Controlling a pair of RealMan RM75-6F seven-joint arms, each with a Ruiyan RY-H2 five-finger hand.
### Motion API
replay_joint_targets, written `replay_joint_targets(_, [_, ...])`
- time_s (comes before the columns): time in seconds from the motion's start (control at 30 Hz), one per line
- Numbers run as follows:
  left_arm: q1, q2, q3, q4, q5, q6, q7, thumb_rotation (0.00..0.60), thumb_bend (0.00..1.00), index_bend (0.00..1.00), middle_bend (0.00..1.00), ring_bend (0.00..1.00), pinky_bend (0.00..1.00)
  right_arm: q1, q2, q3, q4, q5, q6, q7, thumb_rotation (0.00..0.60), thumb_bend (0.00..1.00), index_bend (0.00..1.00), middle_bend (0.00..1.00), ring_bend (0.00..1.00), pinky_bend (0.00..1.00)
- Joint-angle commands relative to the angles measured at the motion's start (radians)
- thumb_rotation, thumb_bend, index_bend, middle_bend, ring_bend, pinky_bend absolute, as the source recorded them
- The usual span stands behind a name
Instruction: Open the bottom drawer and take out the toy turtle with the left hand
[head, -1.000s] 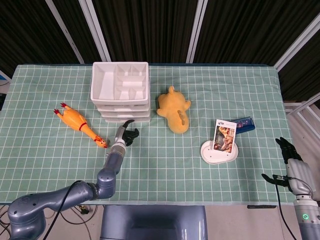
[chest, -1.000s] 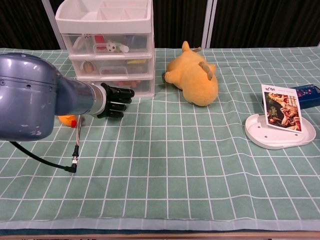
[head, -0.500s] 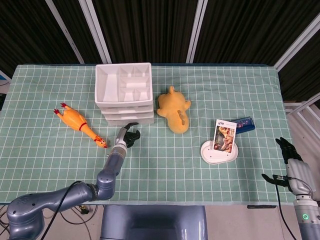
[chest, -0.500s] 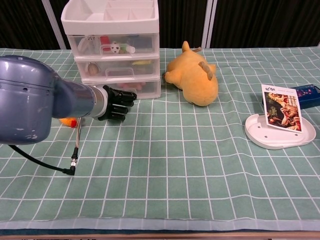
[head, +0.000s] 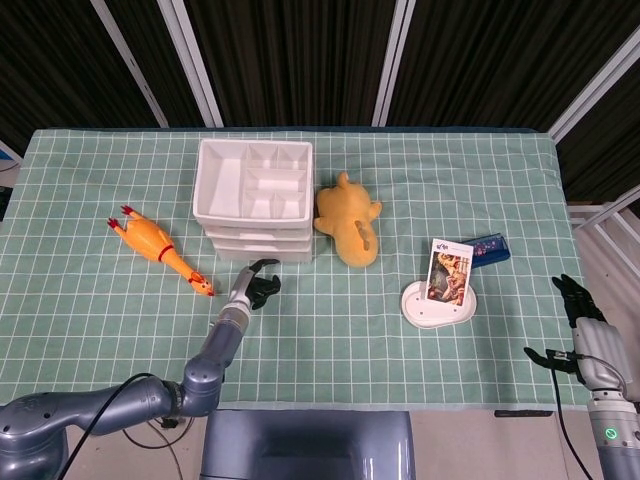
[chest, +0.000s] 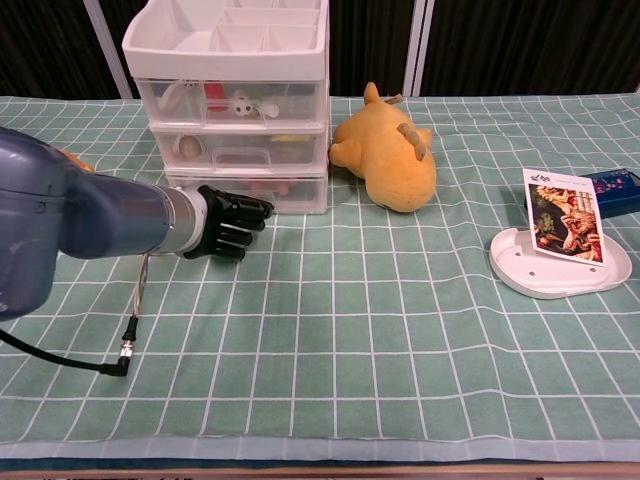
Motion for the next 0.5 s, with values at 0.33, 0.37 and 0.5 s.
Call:
replay_joint_targets(0.33, [0.046, 0.052, 0.063, -0.103, 0.037, 0.018, 0.010, 0.600, 0.63, 0.20, 0.97, 0.99, 1.00, -0.001, 0.000, 0.000, 0.000, 0.000, 0.001, 0.001, 0.600, 0.08, 0.00, 0.00, 0.00, 0.18])
replay_joint_targets(0.37, [0.049, 0.060, 0.071, -0.115, 0.041, 0.020, 0.015, 0.600, 0.63, 0.20, 0.97, 0.99, 1.00, -0.001, 0.000, 0.000, 0.000, -0.001, 0.001, 0.001, 0.600, 0.08, 0.00, 0.00, 0.00, 0.18])
replay_joint_targets(0.5, [0.054, 0.086, 0.105, -0.153, 0.063, 0.030, 0.042, 0.600, 0.62, 0.20, 0.97, 0.99, 1.00, -0.001, 0.000, 0.000, 0.000, -0.001, 0.001, 0.001, 0.600, 0.08, 0.00, 0.00, 0.00, 0.18])
